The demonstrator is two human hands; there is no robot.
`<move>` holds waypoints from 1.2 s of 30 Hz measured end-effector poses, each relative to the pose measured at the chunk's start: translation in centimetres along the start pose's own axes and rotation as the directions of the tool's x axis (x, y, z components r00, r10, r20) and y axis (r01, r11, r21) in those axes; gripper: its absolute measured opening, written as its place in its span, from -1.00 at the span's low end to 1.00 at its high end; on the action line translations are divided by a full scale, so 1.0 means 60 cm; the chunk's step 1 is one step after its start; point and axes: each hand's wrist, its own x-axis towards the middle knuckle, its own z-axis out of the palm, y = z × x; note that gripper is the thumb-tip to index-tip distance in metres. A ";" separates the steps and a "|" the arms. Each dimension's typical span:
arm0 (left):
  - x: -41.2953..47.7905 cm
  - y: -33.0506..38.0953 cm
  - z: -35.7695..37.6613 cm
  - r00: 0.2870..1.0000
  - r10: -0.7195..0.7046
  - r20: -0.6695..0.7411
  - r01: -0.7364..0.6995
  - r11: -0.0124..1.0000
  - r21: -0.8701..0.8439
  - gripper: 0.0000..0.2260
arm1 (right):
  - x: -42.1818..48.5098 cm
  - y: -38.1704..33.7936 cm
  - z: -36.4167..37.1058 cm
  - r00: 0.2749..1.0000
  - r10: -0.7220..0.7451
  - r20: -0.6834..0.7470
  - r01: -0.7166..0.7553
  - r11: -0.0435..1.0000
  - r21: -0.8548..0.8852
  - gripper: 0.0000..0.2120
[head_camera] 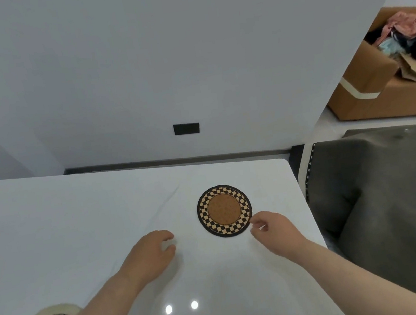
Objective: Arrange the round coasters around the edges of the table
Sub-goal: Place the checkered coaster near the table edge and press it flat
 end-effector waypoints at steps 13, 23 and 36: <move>-0.163 0.000 -0.028 0.996 0.017 -0.088 -0.023 0.997 -0.077 -0.73 | -0.160 -0.069 -0.010 0.995 -0.067 0.076 0.072 0.994 -0.077 -0.72; -0.314 -0.040 -0.070 0.989 -0.047 -0.144 0.035 0.996 -0.087 -0.73 | -0.260 -0.102 -0.013 0.991 -0.098 0.091 0.105 0.991 -0.079 -0.72; -0.491 -0.024 -0.108 1.000 -0.019 -0.007 0.020 0.972 0.235 -0.64 | -0.419 -0.134 -0.011 0.985 -0.155 0.080 0.167 0.971 -0.173 -0.64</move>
